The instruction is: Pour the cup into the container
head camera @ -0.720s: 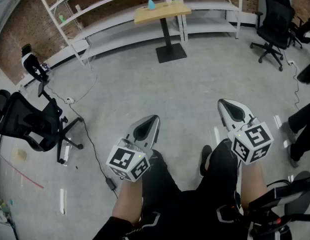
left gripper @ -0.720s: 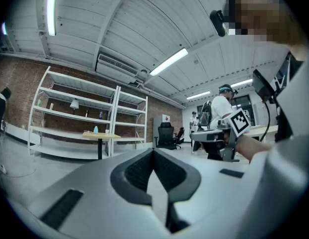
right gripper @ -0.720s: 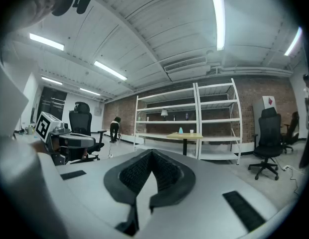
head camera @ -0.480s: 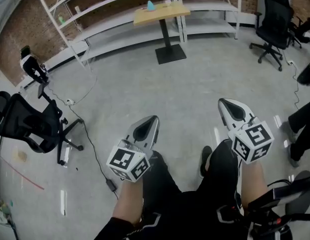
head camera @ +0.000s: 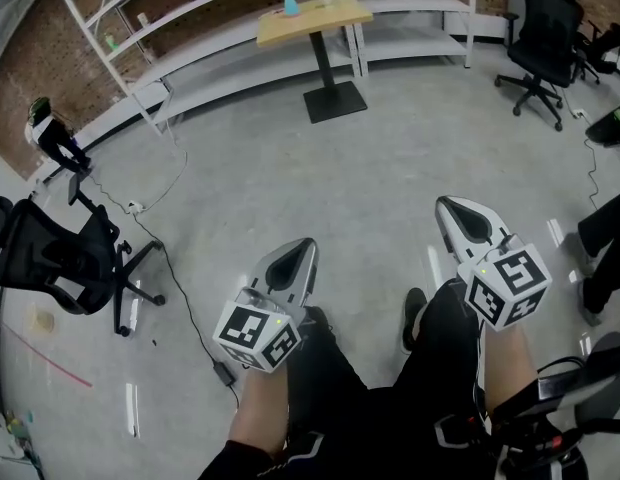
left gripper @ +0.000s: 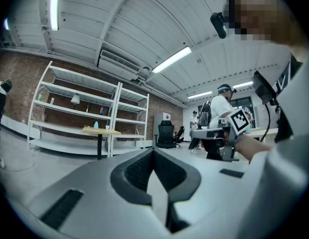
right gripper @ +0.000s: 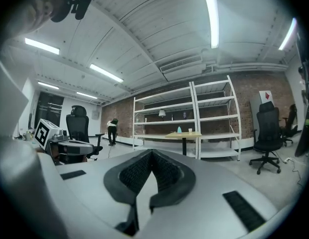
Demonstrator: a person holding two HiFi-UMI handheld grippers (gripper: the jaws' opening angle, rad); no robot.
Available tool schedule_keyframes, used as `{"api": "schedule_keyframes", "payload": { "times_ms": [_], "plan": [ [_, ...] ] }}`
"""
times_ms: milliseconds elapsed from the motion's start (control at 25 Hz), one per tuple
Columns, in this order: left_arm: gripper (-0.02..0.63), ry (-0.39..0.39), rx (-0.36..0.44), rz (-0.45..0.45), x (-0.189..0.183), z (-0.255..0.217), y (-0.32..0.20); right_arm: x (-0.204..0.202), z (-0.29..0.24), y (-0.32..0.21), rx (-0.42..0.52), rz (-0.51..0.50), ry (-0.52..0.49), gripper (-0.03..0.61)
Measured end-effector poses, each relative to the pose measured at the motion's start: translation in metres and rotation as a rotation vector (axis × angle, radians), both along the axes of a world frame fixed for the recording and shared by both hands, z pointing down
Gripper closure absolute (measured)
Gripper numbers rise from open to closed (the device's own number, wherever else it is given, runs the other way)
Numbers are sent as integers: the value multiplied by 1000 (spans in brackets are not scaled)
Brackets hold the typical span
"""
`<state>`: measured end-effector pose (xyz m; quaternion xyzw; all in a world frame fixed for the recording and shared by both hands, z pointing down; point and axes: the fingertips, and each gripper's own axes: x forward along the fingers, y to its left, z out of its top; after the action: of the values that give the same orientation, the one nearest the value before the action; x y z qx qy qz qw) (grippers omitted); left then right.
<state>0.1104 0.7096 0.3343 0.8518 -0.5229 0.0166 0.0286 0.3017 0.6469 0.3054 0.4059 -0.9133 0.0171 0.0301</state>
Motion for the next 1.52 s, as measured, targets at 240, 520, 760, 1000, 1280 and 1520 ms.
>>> {"api": "schedule_keyframes", "payload": {
  "times_ms": [240, 520, 760, 1000, 1280, 1520],
  "plan": [
    [612, 17, -39, -6, -9, 18, -23, -17, 11, -19, -4, -23, 3, 577],
    [612, 2, -39, 11, -19, 12, -58, -25, 6, -57, -4, -6, 3, 577],
    [612, 1, -3, 1, -36, -2, -102, -31, -7, -98, 29, 4, 12, 577],
    [612, -20, 17, 24, -37, -11, -151, -39, -15, -147, 47, 5, 8, 577],
    [612, -46, 29, 34, -43, -21, -206, -51, -17, -201, 50, 0, -13, 577],
    [612, -49, 38, 44, -40, -19, -253, -54, -14, -256, 51, -11, -2, 577]
  ]
}}
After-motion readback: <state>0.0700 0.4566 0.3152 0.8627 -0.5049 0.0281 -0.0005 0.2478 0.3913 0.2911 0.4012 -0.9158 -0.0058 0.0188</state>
